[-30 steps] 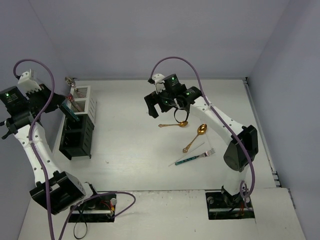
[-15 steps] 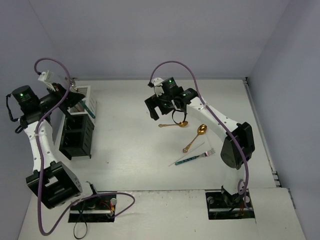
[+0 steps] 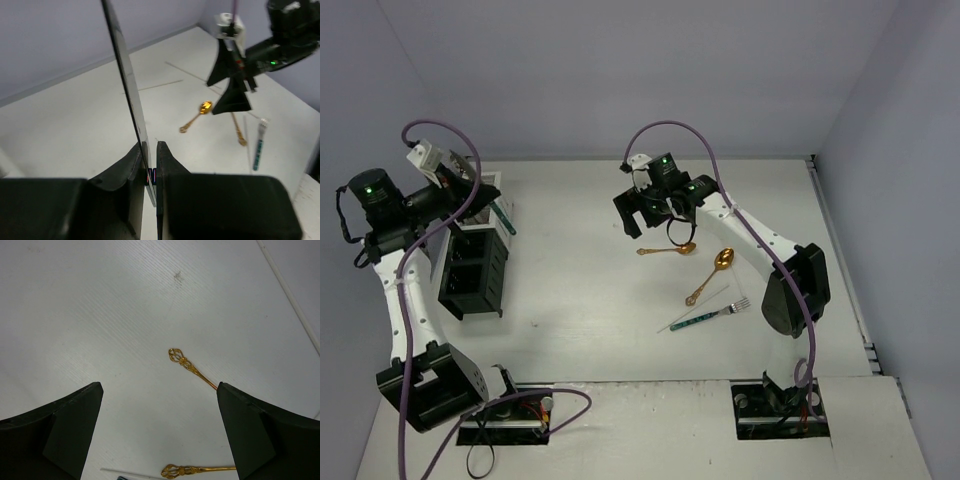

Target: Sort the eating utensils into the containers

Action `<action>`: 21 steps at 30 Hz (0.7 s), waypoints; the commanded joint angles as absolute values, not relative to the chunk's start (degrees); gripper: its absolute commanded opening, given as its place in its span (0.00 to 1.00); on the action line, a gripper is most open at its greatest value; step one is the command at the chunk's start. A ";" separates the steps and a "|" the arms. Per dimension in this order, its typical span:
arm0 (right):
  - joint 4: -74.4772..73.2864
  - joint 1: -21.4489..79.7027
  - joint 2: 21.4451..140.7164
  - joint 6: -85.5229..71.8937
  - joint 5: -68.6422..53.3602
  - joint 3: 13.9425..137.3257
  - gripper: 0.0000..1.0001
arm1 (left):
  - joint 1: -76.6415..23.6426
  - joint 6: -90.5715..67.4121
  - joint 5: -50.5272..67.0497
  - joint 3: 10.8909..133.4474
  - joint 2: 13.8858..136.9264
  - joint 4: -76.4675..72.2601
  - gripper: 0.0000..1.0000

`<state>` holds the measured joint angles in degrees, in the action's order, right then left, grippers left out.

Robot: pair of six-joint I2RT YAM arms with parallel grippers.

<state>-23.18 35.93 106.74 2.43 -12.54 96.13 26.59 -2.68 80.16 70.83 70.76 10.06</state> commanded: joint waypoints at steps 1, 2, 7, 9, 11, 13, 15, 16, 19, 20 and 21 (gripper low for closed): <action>-20.17 35.16 106.82 3.21 -13.62 95.85 0.95 | 33.15 3.98 70.16 75.94 70.00 11.73 0.02; -20.10 35.04 107.02 3.31 -13.62 95.69 0.95 | 34.26 4.13 67.22 75.97 70.22 11.77 0.03; -19.82 34.42 107.66 3.60 -13.66 95.32 0.95 | 35.20 4.70 55.00 74.78 71.76 10.14 0.03; -19.70 34.20 107.75 3.69 -13.79 95.19 0.95 | 35.16 4.82 51.50 73.30 72.29 8.30 0.02; -19.69 34.10 107.75 3.74 -13.80 94.87 0.95 | 35.16 5.71 49.88 72.46 73.22 7.17 0.02; -19.69 33.95 107.68 3.78 -13.72 94.68 0.95 | 35.16 6.05 47.68 71.39 73.95 6.17 0.03; -19.60 33.75 107.82 3.78 -13.80 94.75 0.95 | 35.17 6.48 46.14 70.12 74.68 2.84 0.02; -19.60 33.75 107.77 3.78 -13.80 94.75 0.95 | 35.23 6.71 45.79 69.71 75.20 1.89 0.03; -19.60 33.75 107.84 3.83 -13.75 94.70 0.95 | 35.16 6.42 45.44 68.47 76.60 -1.48 0.02; -19.60 33.75 107.81 3.83 -13.68 94.71 0.95 | 35.16 6.22 45.47 68.00 76.93 -2.19 0.03; -19.60 33.75 107.74 3.78 -13.61 94.66 0.95 | 35.16 5.79 45.53 67.19 77.29 -3.39 0.03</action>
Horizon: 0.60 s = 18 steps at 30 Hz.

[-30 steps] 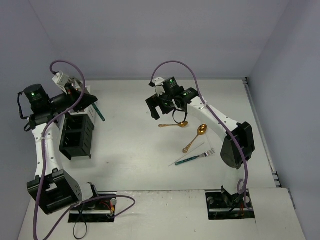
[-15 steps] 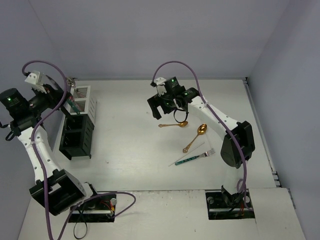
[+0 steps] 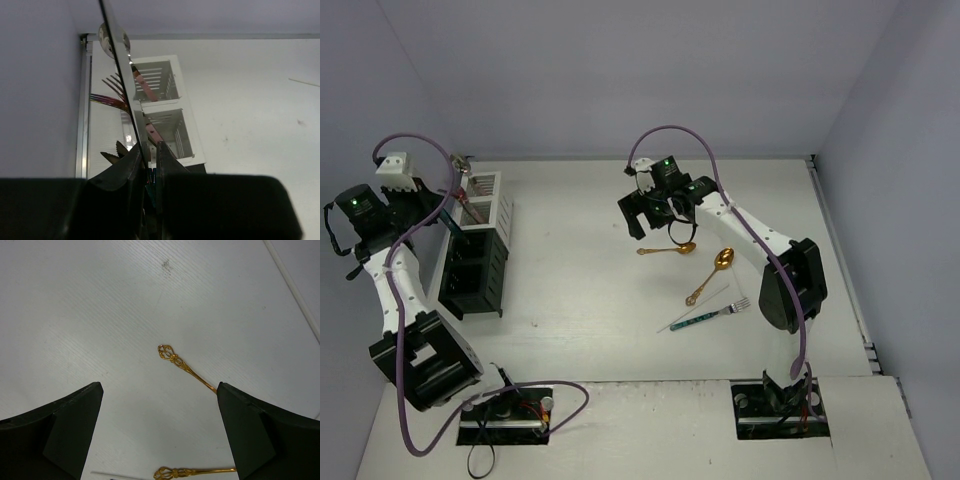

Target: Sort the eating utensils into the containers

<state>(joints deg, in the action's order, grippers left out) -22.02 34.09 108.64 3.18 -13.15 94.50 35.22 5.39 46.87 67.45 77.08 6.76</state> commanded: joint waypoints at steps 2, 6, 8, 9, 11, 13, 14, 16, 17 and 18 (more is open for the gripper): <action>-19.60 33.75 107.67 3.86 -13.46 94.66 0.95 | 35.16 5.01 45.68 66.25 77.68 -3.95 0.02; -19.69 33.74 107.40 3.78 -13.27 94.32 0.95 | 35.05 2.39 46.66 62.62 77.48 -6.78 0.07; -19.71 33.75 107.16 3.89 -13.24 94.09 0.95 | 35.07 2.26 46.87 61.64 76.91 -7.17 0.14; -19.75 33.75 106.84 4.03 -13.21 93.81 0.95 | 35.07 2.22 47.01 60.66 76.25 -7.24 0.22; -19.78 33.75 105.84 4.55 -13.06 93.07 0.95 | 35.13 2.08 47.35 59.35 74.51 -7.29 0.37; -19.84 33.68 104.81 5.34 -12.74 92.35 0.95 | 35.16 2.15 47.46 59.20 72.86 -6.37 0.47; -19.82 33.66 104.25 5.65 -12.62 92.05 0.95 | 35.16 2.84 47.42 59.92 72.06 -4.74 0.50; -19.78 33.66 103.06 6.25 -11.87 91.10 0.95 | 35.16 4.43 46.67 63.09 71.01 0.31 0.53; -19.78 33.66 102.47 6.61 -11.31 90.52 0.95 | 35.16 5.02 46.12 64.88 70.64 2.92 0.53; -19.78 33.59 101.72 6.91 -10.69 89.77 0.95 | 35.12 5.66 45.49 67.35 70.46 6.05 0.54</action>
<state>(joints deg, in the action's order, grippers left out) -21.41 34.09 108.16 4.74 -12.95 91.24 35.22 2.97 45.56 58.06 75.24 1.13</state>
